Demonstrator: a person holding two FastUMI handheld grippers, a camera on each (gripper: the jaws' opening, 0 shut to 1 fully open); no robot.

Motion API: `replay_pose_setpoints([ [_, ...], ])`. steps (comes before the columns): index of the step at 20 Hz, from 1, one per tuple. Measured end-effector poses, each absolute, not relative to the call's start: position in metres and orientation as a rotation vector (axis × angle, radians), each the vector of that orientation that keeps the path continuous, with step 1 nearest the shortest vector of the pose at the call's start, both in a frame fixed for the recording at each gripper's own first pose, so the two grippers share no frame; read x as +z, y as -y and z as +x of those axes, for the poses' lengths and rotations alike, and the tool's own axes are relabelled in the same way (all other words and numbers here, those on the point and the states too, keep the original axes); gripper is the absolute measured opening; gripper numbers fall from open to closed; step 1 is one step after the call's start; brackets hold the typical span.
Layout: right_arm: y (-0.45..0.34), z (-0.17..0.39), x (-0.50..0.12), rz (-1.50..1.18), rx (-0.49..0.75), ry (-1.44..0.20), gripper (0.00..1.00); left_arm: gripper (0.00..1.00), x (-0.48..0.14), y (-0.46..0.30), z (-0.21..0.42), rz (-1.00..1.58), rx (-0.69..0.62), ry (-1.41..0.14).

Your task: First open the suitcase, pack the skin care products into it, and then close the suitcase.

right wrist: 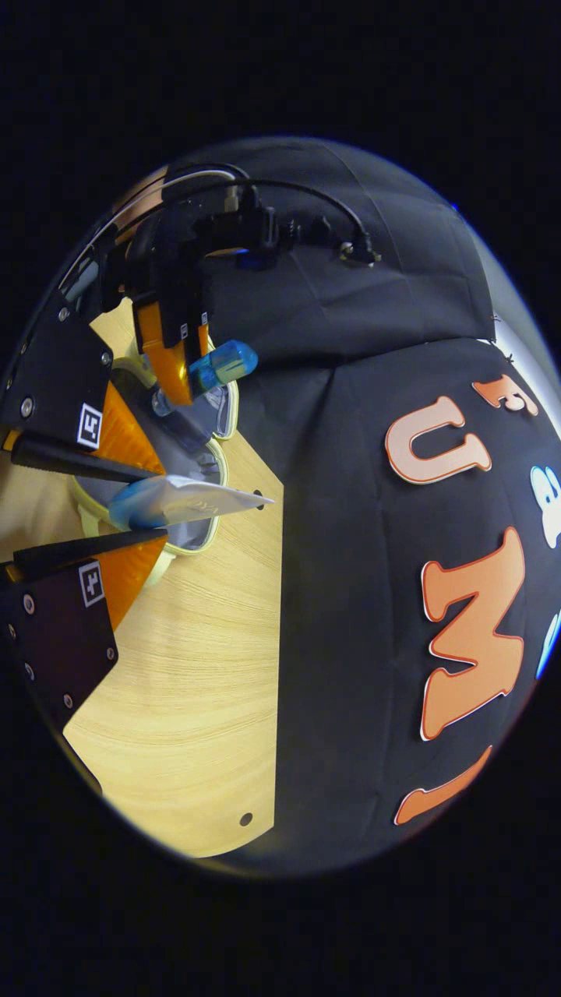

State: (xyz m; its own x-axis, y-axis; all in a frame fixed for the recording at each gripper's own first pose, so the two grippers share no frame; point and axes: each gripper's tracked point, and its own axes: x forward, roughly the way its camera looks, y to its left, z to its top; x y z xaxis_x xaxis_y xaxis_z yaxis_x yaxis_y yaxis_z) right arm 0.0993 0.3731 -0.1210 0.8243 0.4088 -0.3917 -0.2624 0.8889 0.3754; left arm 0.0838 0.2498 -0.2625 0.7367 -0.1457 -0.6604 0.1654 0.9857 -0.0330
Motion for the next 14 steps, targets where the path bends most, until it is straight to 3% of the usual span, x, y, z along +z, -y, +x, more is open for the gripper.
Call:
replay_pose_setpoints([
  [14, -0.404, 0.122, -0.166, 0.33, 0.45, -0.612, 0.39, 0.43, -0.36, -0.255, 0.066, -0.006, -0.155, -1.15],
])
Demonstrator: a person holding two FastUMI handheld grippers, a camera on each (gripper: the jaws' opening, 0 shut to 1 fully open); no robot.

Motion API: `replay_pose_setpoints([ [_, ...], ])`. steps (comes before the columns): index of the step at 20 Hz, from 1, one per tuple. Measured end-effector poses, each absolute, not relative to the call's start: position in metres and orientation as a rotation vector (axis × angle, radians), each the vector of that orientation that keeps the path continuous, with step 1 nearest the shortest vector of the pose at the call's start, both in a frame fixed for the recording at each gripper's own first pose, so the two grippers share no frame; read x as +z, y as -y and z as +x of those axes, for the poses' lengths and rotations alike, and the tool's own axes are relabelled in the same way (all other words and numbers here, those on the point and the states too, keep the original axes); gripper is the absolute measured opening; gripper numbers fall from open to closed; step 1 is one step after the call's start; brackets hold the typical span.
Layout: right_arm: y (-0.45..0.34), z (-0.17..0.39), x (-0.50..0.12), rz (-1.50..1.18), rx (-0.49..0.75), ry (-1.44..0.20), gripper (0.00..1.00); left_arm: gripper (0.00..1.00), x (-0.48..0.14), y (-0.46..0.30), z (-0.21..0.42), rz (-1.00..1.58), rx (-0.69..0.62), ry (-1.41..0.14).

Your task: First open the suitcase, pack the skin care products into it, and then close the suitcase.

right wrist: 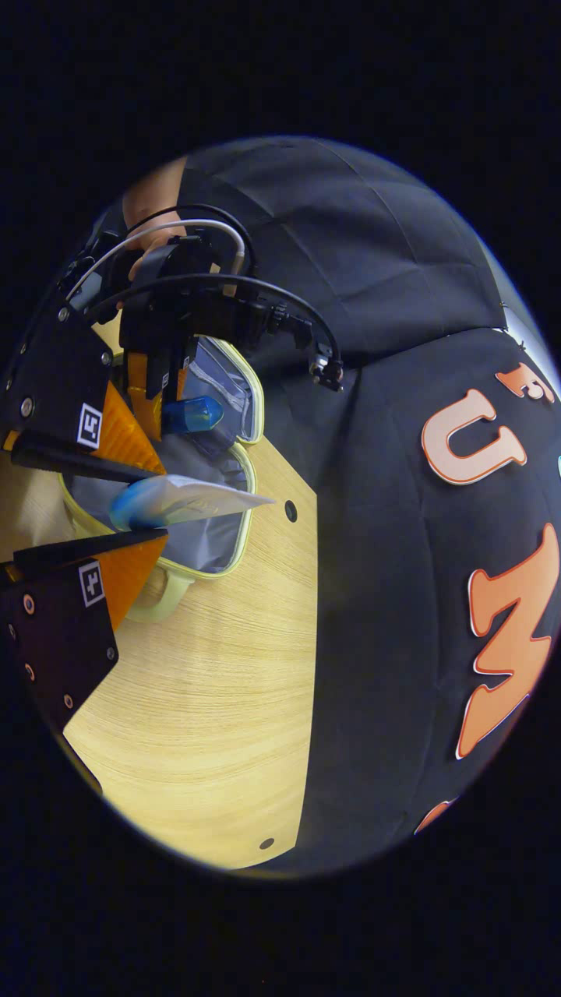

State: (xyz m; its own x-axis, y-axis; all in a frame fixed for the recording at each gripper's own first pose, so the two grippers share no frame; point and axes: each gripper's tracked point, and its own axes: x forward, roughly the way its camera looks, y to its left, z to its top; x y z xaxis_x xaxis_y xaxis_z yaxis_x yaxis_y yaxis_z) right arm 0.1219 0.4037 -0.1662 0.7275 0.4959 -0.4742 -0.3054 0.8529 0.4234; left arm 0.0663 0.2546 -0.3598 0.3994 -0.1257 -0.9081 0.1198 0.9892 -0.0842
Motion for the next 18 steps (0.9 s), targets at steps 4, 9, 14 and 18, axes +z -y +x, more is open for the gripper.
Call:
replay_pose_setpoints([
  [4, -0.407, 0.128, -0.182, 0.33, 0.488, -0.651, 0.39, 0.43, -0.367, -0.251, 0.083, 0.066, -0.133, -1.184],
  [9, -0.414, 0.132, -0.199, 0.339, 0.528, -0.692, 0.39, 0.42, -0.391, -0.252, 0.078, 0.083, -0.065, -1.296],
  [14, -0.418, 0.14, -0.212, 0.369, 0.554, -0.74, 0.39, 0.44, -0.401, -0.256, 0.071, 0.035, -0.015, -1.328],
  [18, -0.428, 0.141, -0.219, 0.387, 0.588, -0.775, 0.39, 0.52, -0.379, -0.257, 0.076, 0.048, -0.004, -1.255],
])
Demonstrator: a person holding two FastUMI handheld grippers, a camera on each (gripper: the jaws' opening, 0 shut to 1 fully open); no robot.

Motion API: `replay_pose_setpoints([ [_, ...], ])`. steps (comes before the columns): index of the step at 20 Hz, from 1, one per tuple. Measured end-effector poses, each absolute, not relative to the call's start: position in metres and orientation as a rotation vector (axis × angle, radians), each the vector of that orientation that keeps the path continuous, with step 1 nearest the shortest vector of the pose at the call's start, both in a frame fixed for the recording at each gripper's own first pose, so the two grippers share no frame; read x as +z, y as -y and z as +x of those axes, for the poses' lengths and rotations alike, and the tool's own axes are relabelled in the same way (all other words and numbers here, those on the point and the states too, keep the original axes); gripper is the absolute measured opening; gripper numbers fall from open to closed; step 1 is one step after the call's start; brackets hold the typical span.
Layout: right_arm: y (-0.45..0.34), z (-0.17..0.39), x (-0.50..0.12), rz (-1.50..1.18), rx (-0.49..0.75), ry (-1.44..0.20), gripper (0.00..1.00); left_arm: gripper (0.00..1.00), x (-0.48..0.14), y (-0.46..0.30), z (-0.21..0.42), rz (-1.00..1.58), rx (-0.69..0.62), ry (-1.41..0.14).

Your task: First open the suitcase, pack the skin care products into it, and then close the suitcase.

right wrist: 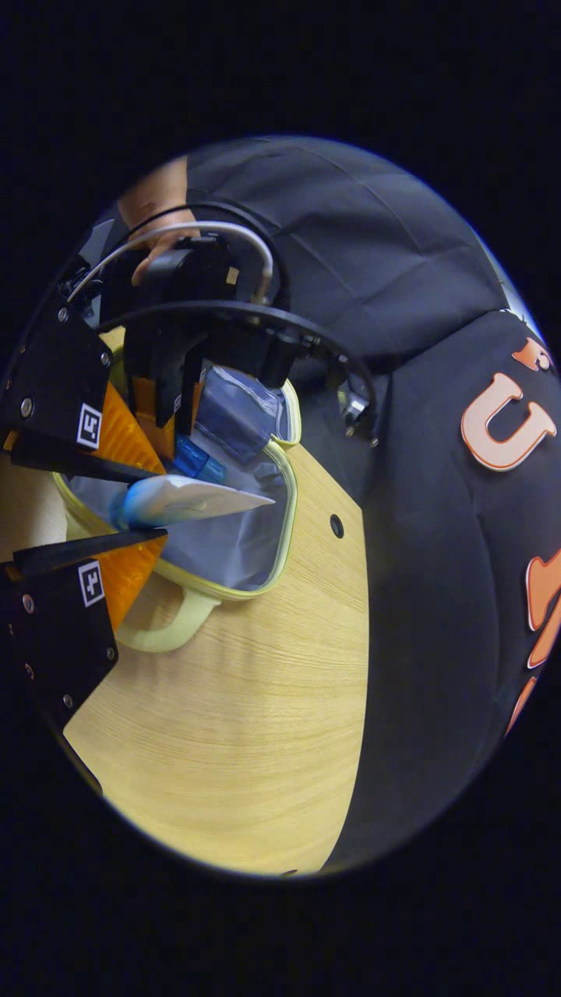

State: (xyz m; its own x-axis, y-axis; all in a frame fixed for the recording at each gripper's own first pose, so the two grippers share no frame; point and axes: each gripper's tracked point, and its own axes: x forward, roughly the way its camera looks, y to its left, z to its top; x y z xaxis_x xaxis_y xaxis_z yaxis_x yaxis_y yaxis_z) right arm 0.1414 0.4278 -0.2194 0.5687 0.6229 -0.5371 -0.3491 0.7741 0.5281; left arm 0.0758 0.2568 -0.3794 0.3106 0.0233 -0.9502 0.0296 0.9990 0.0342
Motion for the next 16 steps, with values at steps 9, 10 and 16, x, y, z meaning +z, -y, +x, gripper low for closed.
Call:
replay_pose_setpoints([
  [9, -0.471, 0.151, -0.242, 0.465, 0.621, -0.911, 0.38, 0.77, -0.267, -0.338, 0.049, 0.088, 0.282, -0.981],
  [10, -0.473, 0.153, -0.243, 0.472, 0.618, -0.927, 0.38, 0.81, -0.256, -0.355, 0.041, 0.094, 0.336, -0.96],
  [16, -0.474, 0.155, -0.252, 0.469, 0.529, -1.022, 0.41, 0.86, -0.222, -0.44, -0.005, 0.037, 0.529, -0.915],
])
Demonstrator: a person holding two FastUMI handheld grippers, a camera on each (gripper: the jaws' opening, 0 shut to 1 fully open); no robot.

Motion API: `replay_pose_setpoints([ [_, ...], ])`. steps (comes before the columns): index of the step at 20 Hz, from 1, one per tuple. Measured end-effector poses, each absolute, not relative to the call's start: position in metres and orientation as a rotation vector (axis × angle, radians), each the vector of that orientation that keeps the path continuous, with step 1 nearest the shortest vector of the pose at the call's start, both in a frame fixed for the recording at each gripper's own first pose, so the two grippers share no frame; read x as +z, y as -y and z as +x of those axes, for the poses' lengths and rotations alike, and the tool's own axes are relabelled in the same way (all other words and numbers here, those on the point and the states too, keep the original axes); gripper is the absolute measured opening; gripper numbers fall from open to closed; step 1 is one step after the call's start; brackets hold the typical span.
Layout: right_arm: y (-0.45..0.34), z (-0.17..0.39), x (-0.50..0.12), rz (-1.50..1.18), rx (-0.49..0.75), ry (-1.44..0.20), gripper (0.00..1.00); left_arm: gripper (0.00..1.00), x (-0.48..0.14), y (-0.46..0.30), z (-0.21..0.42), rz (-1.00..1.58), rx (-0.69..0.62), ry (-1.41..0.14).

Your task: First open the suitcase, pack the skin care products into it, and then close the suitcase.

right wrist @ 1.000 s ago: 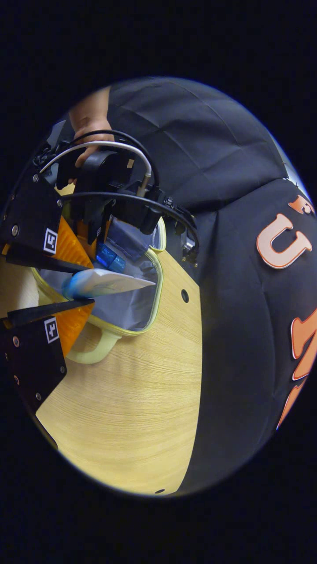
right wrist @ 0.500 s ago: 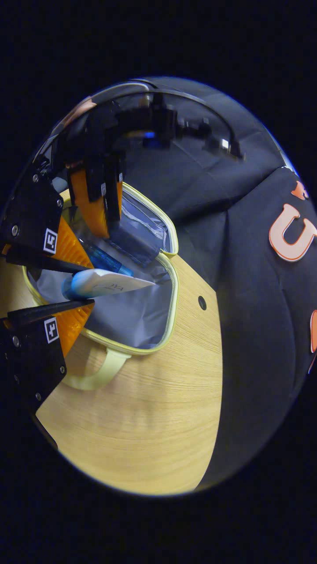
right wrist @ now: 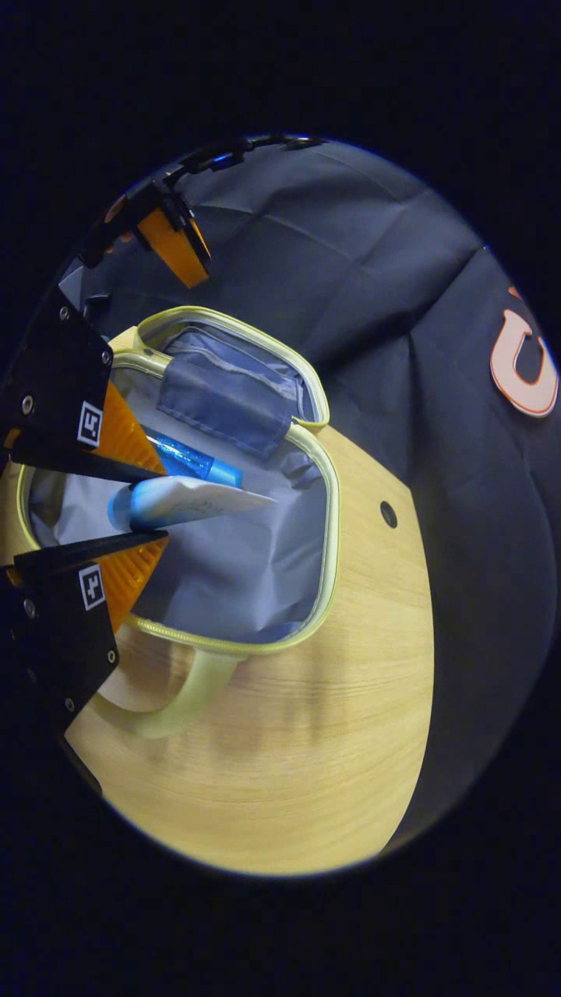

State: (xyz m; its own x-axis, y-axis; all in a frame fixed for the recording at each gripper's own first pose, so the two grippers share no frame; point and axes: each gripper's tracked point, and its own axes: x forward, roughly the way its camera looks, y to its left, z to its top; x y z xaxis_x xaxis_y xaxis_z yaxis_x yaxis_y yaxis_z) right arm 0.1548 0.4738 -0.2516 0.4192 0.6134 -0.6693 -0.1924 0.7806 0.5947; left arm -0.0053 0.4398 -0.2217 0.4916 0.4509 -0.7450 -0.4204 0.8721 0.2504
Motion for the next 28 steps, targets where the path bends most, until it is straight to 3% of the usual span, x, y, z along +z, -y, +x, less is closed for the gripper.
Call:
replay_pose_setpoints([
  [3, -0.469, 0.155, -0.251, 0.484, 0.479, -1.045, 0.42, 0.87, -0.232, -0.479, -0.006, 0.01, 0.548, -0.904],
  [4, -0.467, 0.155, -0.252, 0.482, 0.448, -1.043, 0.43, 0.82, -0.233, -0.489, -0.003, 0.0, 0.543, -0.896],
  [7, -0.458, 0.158, -0.24, 0.476, 0.361, -1.0, 0.47, 0.87, -0.239, -0.521, 0.004, -0.027, 0.504, -0.886],
  [9, -0.452, 0.155, -0.225, 0.491, 0.314, -0.968, 0.54, 0.88, -0.243, -0.545, 0.012, -0.038, 0.471, -0.872],
  [14, -0.429, 0.15, -0.192, 0.52, 0.162, -0.863, 0.83, 0.94, -0.264, -0.591, 0.029, -0.087, 0.389, -0.862],
  [18, -0.406, 0.146, -0.164, 0.509, 0.063, -0.763, 0.96, 0.94, -0.287, -0.613, 0.039, -0.148, 0.335, -0.868],
  [24, -0.37, 0.134, -0.127, 0.484, -0.047, -0.675, 0.96, 0.97, -0.331, -0.635, 0.044, -0.323, 0.338, -0.907],
  [28, -0.356, 0.125, -0.105, 0.474, -0.084, -0.628, 0.96, 0.93, -0.358, -0.627, 0.049, -0.47, 0.308, -0.944],
])
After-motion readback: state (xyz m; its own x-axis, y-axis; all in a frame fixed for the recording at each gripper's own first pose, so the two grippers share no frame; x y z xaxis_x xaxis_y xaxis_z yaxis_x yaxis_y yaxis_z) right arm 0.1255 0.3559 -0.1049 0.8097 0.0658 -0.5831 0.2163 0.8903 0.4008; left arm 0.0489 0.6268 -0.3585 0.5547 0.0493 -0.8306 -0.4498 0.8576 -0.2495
